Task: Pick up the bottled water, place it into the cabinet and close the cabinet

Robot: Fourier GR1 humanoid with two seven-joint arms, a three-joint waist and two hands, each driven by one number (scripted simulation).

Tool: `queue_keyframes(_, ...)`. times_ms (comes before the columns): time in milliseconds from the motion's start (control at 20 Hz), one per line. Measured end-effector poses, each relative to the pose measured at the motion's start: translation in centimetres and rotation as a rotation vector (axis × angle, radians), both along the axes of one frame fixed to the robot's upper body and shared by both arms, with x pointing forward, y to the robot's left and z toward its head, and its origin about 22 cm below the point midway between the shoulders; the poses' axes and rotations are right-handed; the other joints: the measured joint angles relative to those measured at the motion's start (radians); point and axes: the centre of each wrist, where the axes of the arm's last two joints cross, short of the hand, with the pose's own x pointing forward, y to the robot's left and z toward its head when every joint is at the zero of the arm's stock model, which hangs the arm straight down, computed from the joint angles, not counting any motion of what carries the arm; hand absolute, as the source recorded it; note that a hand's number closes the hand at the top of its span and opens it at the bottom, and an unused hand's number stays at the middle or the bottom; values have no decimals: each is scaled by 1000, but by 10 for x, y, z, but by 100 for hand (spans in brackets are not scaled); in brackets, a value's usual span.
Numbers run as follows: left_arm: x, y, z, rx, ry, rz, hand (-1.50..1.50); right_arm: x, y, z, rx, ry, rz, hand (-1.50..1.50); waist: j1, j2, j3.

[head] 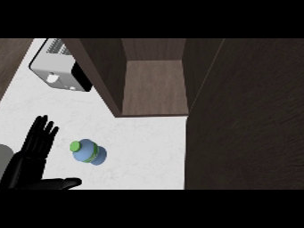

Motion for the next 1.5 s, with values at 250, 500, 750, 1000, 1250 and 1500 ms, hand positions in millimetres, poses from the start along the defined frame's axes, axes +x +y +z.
queue_keyframes(250, 13, 5, -41, -19, 26, 10, -150, -7, 0, -2, 7, -12, 9, -150, -3, 1, 0)
queue_keyframes(500, 25, 10, -77, -35, 46, -21, -150, -12, 2, -3, 22, -8, 10, -150, -4, 3, -1)
queue_keyframes(750, 26, 3, -112, -58, 34, -61, -150, -15, 4, -5, 31, -19, 18, -150, -4, 3, -1)
queue_keyframes(1000, 26, -6, -139, -78, 23, -91, 150, -20, 3, -5, 29, -18, 18, -150, -5, 4, -1)
queue_keyframes(1250, 30, -12, -155, -102, -12, -102, 150, -24, 6, -6, 43, -10, 20, -150, -5, 4, -1)
queue_keyframes(1500, 33, -17, -162, -14, -73, -107, 150, -25, 5, -6, 33, -19, 18, -150, -5, 0, 8)
